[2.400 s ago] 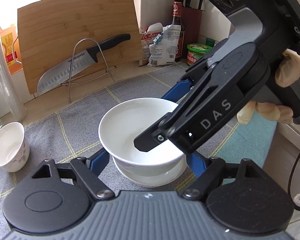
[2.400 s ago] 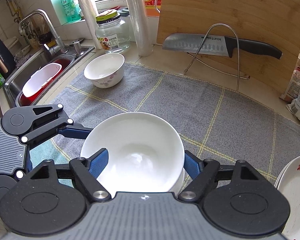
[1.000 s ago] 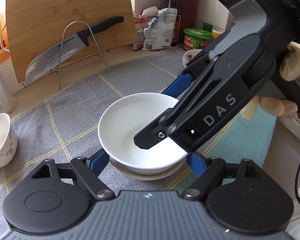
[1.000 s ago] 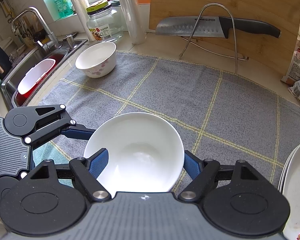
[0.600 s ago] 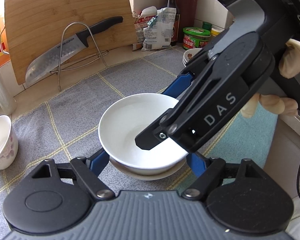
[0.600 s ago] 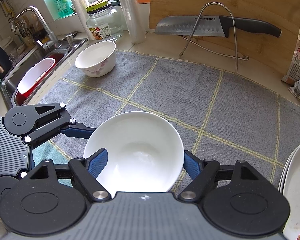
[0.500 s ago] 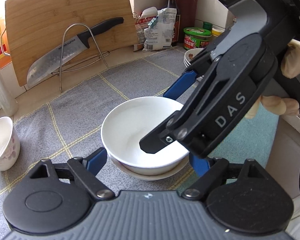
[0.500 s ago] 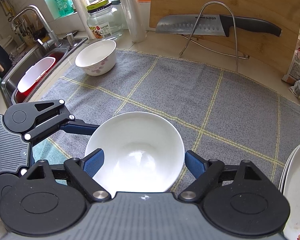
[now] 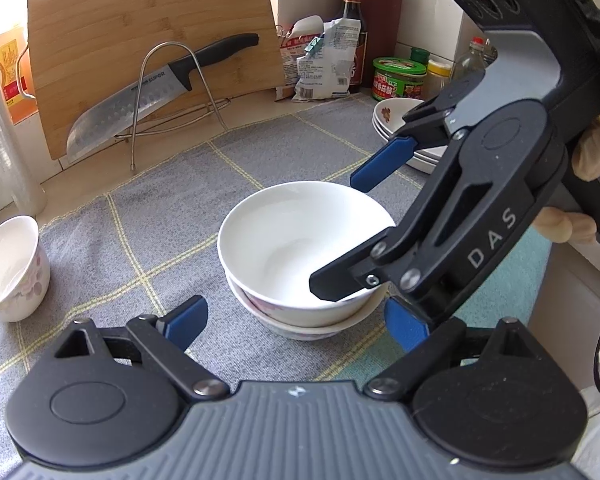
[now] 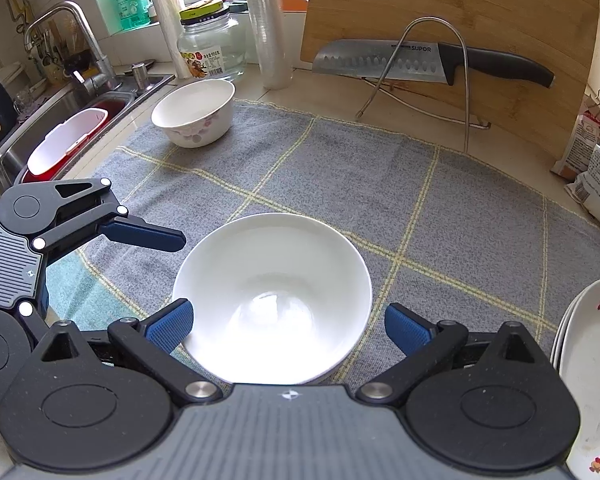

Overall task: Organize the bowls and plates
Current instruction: 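Withdraw the right tool and move it to the bowl near the jar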

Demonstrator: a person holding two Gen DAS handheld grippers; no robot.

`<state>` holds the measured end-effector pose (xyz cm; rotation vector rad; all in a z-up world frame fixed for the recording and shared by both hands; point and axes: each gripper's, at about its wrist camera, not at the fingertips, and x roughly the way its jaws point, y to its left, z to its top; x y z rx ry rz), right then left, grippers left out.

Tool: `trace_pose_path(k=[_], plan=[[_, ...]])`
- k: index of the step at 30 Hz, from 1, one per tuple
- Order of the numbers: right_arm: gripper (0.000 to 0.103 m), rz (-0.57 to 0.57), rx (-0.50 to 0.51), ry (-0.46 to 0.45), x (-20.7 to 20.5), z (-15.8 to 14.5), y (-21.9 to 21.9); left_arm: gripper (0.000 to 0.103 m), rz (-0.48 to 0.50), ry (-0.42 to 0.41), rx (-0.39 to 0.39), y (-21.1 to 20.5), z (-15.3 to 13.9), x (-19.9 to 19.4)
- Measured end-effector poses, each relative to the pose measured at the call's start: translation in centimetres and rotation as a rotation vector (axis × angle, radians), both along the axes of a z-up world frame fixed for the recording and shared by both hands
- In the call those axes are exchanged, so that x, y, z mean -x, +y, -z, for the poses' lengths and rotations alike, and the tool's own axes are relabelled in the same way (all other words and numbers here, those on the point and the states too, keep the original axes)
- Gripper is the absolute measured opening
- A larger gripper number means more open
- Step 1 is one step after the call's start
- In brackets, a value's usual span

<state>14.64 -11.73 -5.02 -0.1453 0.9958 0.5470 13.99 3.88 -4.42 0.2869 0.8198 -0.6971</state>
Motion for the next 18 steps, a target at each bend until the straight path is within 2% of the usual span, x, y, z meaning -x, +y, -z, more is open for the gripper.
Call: trace_pose_path(k=[11, 18], plan=[[0.103, 0.039, -0.014, -0.019, 0.7, -0.7, -0.2, 0.095, -0.023, -0.013, 0.01, 1.6, -0.3, 0.4], [0.103, 0.036, -0.011, -0.054, 0.4, -1.8, 1.4, 0.095, -0.079, -0.018, 0.014, 4.3, -0.3, 0.1]])
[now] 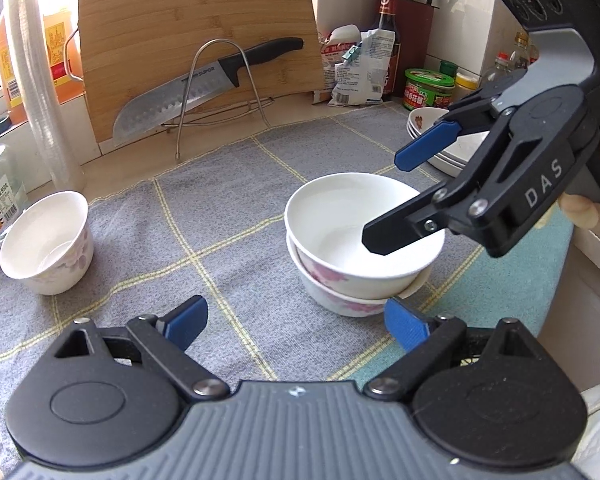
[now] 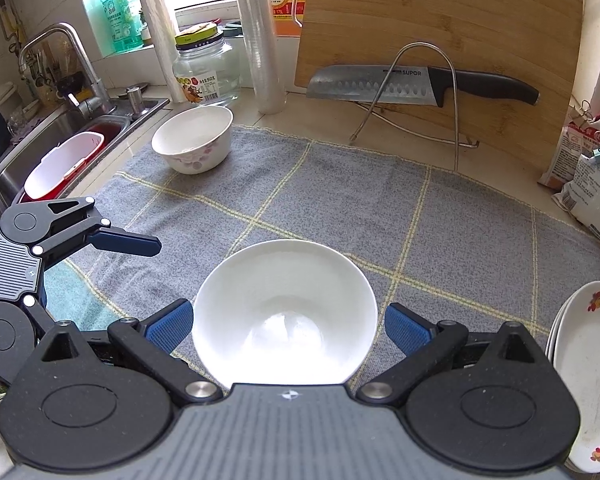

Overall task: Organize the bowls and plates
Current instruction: 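Withdraw the right tool and move it to the bowl near the jar, then close the right tool on the rim of the white bowl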

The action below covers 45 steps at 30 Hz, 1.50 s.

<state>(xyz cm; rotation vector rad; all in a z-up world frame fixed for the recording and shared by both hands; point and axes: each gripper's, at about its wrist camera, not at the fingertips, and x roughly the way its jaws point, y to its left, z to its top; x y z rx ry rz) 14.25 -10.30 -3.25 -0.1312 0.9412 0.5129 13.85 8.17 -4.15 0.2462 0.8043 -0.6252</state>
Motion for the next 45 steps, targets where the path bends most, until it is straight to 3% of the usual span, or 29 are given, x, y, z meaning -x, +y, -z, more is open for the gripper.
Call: trace_pose_path(k=[15, 25, 32, 45], plan=[[0.103, -0.074, 0.015, -0.046, -2.7, -1.0, 7.5, 0.095, -0.239, -0.081, -0.032, 8.2, 1.0, -3.9], [0.103, -0.14, 0.027, -0.047, -6.8, -1.5, 11.3, 0.095, -0.38, -0.148, -0.062, 10.9, 2.4, -7.8], [0.103, -0.179, 0.031, -0.015, -10.8, -0.7, 13.7, 0.095, -0.411, -0.155, -0.051, 11.6, 3.6, -10.6], [0.103, -0.259, 0.039, 0.033, -16.8, 1.4, 18.1, 0.094, -0.374, -0.158, 0.006, 12.5, 4.2, -12.6]])
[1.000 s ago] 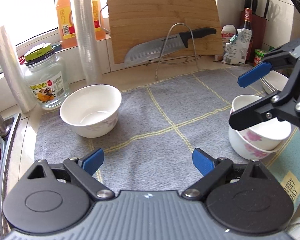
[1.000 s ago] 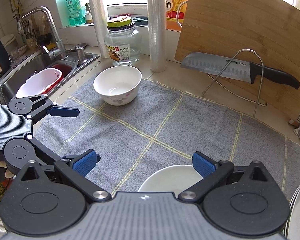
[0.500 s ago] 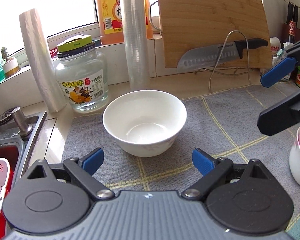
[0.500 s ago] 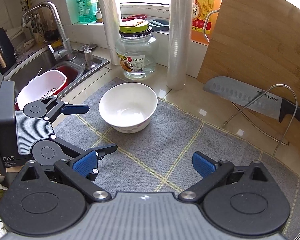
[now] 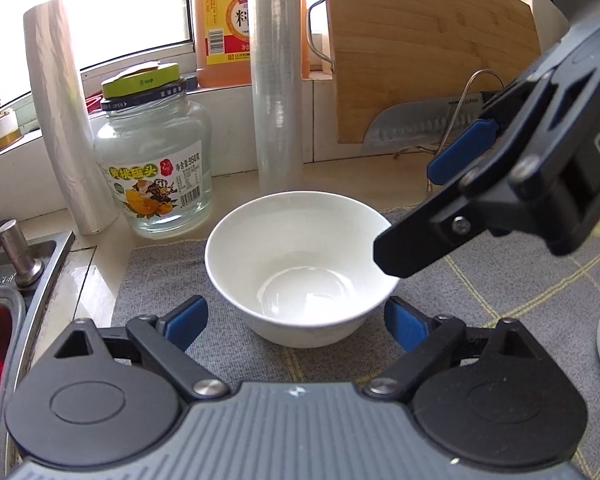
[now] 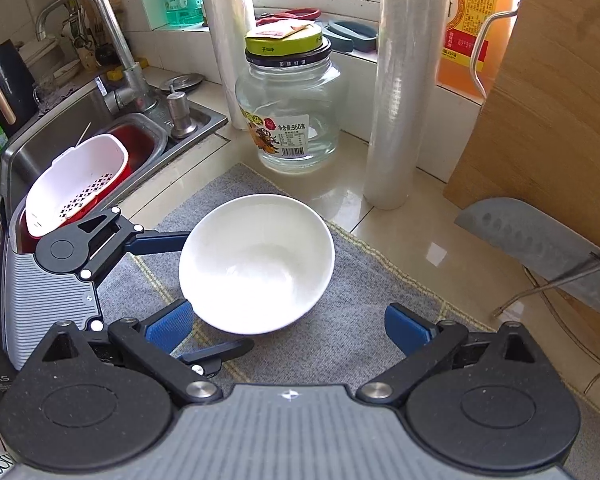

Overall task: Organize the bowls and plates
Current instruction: 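Close the right tool on the rim of the white bowl, then lift the bowl with the right tool and carry it toward the bowl stack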

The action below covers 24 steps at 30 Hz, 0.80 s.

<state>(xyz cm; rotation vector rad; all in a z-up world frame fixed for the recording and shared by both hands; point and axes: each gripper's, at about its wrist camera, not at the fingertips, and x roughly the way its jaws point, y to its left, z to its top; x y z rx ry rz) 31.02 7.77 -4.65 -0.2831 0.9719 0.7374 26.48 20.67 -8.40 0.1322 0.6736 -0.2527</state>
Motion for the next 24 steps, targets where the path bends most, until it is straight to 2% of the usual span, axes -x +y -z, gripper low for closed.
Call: trace_pose_path(k=[10, 20, 24], plan=[[0.101, -0.027, 0.0, 0.04, -2.4, 1.8, 2.0, 0.093, 0.042, -0.003, 0.028, 0.3, 0.0, -0.5], [0.088, -0.048, -0.006, 0.057, -3.6, 2.6, 3.3, 0.09, 0.053, 0.004, 0.049, 0.6, 0.0, -0.6], [0.086, -0.057, -0.012, 0.046, -3.6, 2.6, 3.5, 0.09, 0.056, 0.006, 0.05, 0.6, 0.0, -0.7]])
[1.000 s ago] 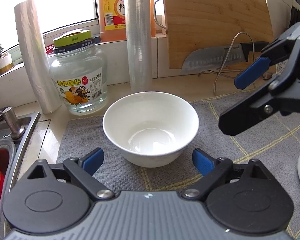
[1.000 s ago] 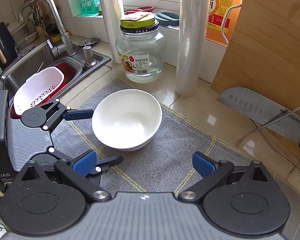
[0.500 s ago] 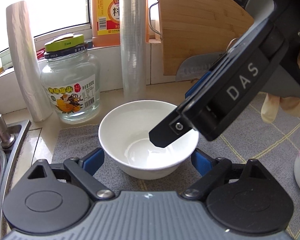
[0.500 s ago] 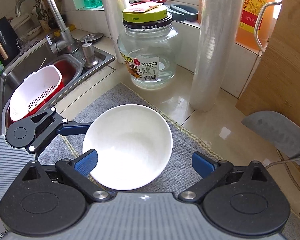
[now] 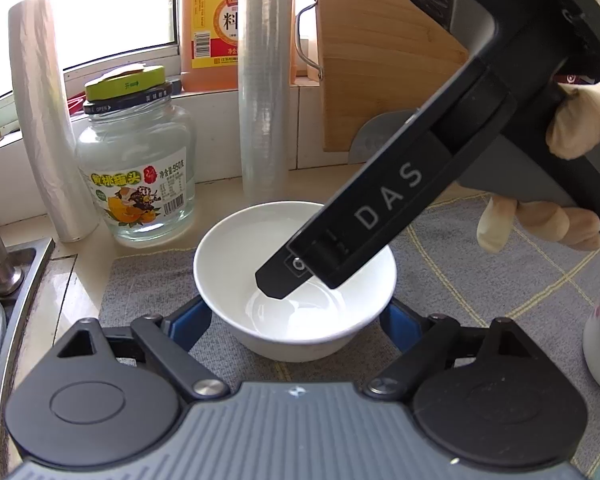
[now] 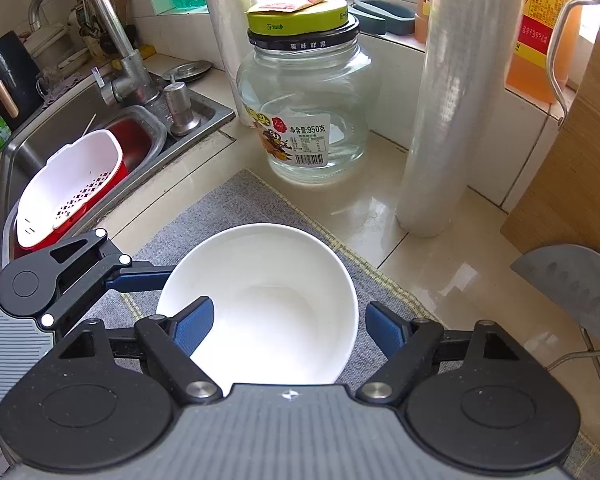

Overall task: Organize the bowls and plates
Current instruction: 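Lift the bowl with the right tool and carry it toward the bowl stack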

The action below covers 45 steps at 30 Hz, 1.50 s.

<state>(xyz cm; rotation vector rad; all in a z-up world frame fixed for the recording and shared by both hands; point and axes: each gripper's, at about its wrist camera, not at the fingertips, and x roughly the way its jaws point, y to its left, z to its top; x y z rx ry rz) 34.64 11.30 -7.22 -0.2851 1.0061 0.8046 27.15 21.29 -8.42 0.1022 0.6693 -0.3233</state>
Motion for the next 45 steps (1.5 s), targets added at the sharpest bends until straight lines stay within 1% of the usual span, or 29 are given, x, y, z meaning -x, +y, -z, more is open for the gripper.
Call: trace_pose_path(k=[7, 14, 21, 27, 31, 37, 40, 45], plan=[[0.084, -0.011, -0.02, 0.008, -0.2, 0.0, 0.3, 0.09, 0.003, 0.001, 0.0, 0.1, 0.0, 0.0], [0.083, -0.003, -0.022, 0.015, -0.2, 0.0, 0.3, 0.09, 0.004, 0.011, -0.001, -0.1, -0.1, 0.0], [0.083, -0.003, -0.032, 0.021, 0.5, -0.9, -0.3, 0.09, 0.018, 0.022, 0.006, -0.3, -0.6, 0.5], [0.083, 0.001, -0.049, 0.029, 1.6, -2.1, -1.2, 0.09, 0.036, 0.031, -0.01, -0.8, -2.0, 1.5], [0.083, 0.003, -0.061, 0.03, 2.8, -3.2, -2.1, 0.09, 0.051, 0.038, -0.003, -1.2, -3.1, 2.4], [0.083, 0.008, -0.081, 0.016, 4.8, -4.9, -3.5, 0.09, 0.069, 0.035, -0.014, -2.1, -4.7, 4.0], [0.084, 0.014, -0.08, 0.008, 5.9, -5.4, -4.2, 0.09, 0.08, 0.038, -0.005, -2.5, -5.3, 4.8], [0.084, 0.025, -0.099, 0.009, 7.7, -6.0, -5.3, 0.09, 0.098, 0.039, -0.025, -3.4, -6.1, 6.5]])
